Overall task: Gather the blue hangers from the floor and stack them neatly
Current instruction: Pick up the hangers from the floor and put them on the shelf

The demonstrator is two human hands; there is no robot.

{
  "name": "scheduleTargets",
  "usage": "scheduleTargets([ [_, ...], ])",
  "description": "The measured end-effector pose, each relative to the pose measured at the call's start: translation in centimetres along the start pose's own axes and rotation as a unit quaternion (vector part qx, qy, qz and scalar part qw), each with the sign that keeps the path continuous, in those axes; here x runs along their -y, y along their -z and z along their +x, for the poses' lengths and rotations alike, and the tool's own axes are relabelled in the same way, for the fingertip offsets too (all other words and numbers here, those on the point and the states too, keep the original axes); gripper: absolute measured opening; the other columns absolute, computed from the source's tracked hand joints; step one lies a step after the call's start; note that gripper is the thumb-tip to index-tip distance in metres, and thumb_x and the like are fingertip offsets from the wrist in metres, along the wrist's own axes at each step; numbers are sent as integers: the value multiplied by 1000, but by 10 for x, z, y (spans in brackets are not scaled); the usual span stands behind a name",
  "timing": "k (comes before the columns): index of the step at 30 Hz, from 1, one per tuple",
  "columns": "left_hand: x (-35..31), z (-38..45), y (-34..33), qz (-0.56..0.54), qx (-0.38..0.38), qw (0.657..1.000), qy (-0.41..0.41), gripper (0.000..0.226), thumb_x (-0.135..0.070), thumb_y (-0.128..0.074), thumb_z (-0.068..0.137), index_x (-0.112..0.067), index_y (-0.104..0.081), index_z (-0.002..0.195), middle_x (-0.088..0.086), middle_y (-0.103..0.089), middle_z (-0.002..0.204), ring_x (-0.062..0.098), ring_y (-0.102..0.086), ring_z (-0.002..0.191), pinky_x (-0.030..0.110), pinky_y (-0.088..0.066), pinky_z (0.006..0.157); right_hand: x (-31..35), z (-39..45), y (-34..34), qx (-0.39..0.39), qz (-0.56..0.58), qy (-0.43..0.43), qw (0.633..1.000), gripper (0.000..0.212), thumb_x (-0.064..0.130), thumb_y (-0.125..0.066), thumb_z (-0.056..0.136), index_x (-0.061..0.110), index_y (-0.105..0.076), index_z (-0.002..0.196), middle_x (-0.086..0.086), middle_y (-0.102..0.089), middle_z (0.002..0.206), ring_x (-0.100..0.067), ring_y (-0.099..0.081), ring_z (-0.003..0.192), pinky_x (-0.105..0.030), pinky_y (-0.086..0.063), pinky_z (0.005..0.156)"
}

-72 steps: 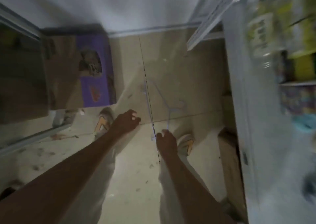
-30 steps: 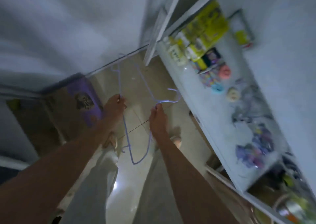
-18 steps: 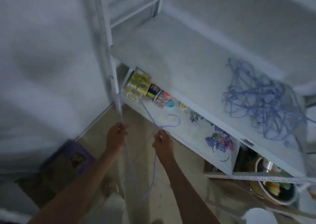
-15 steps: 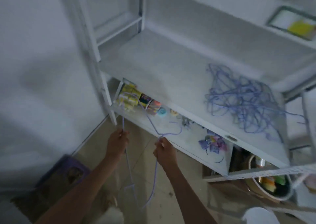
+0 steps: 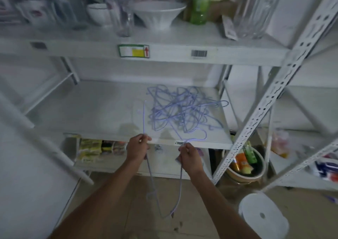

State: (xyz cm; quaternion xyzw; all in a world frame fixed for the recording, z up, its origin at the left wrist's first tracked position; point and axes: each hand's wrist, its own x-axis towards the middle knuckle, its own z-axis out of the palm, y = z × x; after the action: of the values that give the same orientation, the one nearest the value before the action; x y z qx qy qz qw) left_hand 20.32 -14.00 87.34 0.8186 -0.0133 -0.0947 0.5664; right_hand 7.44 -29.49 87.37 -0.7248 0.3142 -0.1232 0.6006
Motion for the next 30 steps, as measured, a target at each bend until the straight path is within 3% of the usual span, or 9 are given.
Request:
scheduleTargets([
  [2,-17,21,-19,13,25,1000,-7,28,-21,-54,100,-16,-74,80,5,-61,56,20,-56,49,25,-46,46,4,21,11,-21,3,-13,1000,22,9,-47,103,3,-61,87,-9,-54,55,-15,-48,43,-24,-36,46],
  [9,-52,137,-77,41,77,996,22,39,-27,-52,98,-13,-59,62,7,-60,55,11,-54,37,18,-39,37,15,122,14,-84,26,-48,995,24,11,-50,104,-4,-68,99,-11,-56,63,-8,-44,37,-21,-35,42],
  [14,-58,220,-97,39,116,990,75,45,-31,-47,102,-12,-58,64,4,-58,50,8,-43,26,16,-35,37,29,202,-11,-108,27,-53,992,27,19,-56,102,-1,-66,88,-10,-57,61,-3,-46,33,-18,-35,36],
  [17,-62,252,-106,6,157,981,117,45,-28,-44,104,-12,-57,64,0,-57,39,12,-38,29,16,-34,41,29,237,-22,-119,14,-70,990,28,27,-59,101,4,-70,90,-6,-64,62,-10,-55,45,-23,-42,48],
  [21,-67,272,-111,-16,158,981,116,30,-17,-51,101,-5,-61,76,6,-59,51,6,-40,26,15,-33,37,32,267,-29,-130,-3,-72,989,22,25,-59,99,8,-73,100,3,-68,61,-5,-53,44,-22,-42,47],
  [23,-69,284,-113,-34,155,979,129,20,-15,-55,99,-1,-63,87,4,-63,53,5,-43,27,17,-37,39,38,281,-31,-125,1,-72,989,23,21,-58,99,6,-73,107,-4,-74,72,-10,-55,53,-29,-45,57],
  [26,-71,298,-114,-85,138,967,195,31,-26,-51,102,-7,-56,79,10,-68,75,14,-50,44,24,-42,46,48,297,-34,-88,-8,-90,992,26,16,-57,100,5,-68,121,-14,-79,94,-15,-59,66,-34,-47,68],
  [28,-73,302,-117,-104,142,962,210,30,-30,-50,102,-13,-52,78,10,-68,83,18,-54,53,26,-44,50,51,303,-32,-50,-5,-104,993,26,10,-55,102,6,-65,125,-12,-76,93,-12,-61,60,-27,-48,61],
  [30,-75,305,-120,-107,146,962,204,29,-32,-51,101,-14,-53,78,7,-65,82,19,-63,61,28,-49,55,52,305,-28,-5,-57,-100,993,22,9,-45,105,14,-65,110,-3,-67,73,-11,-59,44,-19,-41,47],
])
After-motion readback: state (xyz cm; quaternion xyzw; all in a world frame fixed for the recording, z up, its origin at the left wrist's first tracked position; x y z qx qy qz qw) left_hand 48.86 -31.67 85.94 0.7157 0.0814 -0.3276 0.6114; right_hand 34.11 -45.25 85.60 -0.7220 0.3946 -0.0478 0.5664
